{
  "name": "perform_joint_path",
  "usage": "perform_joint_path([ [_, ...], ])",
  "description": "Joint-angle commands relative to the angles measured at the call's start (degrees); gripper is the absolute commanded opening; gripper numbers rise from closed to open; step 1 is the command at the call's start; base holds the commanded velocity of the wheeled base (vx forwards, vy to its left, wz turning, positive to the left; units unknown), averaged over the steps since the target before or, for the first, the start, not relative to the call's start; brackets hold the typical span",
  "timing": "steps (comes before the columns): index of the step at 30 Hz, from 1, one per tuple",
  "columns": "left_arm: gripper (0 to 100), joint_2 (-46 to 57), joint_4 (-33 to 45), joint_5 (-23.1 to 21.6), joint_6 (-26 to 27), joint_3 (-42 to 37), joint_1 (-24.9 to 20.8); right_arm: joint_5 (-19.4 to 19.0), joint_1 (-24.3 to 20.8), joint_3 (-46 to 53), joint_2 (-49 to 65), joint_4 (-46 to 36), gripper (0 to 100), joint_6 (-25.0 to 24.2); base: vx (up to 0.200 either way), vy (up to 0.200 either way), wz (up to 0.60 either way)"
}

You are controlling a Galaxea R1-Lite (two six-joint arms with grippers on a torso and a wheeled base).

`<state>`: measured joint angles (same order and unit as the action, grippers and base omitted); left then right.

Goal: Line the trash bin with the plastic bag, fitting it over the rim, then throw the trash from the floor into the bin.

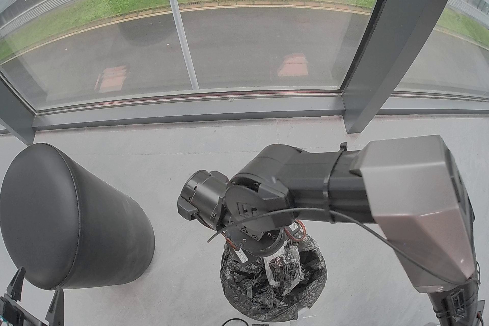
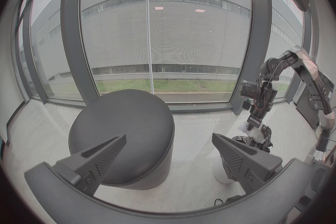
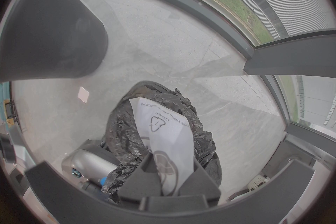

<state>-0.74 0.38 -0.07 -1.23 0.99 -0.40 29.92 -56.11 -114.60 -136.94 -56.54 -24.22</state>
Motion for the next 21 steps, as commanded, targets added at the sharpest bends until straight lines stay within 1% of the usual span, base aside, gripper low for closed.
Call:
perform_joint_path([
  [1, 100, 0.7, 0.1, -0.1, -0.4, -0.8, 0.1, 0.7, 1.2, 0.0, -4.7, -0.5, 0, 0.2, 0.0, 0.0, 0.0],
  [4, 100, 0.7, 0.1, -0.1, -0.5, -0.9, 0.1, 0.8, 1.5, 0.0, -6.1, -1.6, 0, 0.1, 0.0, 0.0, 0.0],
  [7, 100, 0.7, 0.1, -0.2, 0.5, -0.9, 0.1, 1.1, 2.1, 0.0, -8.0, -1.4, 0, 0.1, 0.0, 0.0, 0.0],
  [21, 100, 0.7, 0.1, -0.3, 0.5, -0.9, 0.1, 1.1, 3.7, 0.0, -13.7, -1.6, 0, 0.2, 0.0, 0.0, 0.0],
])
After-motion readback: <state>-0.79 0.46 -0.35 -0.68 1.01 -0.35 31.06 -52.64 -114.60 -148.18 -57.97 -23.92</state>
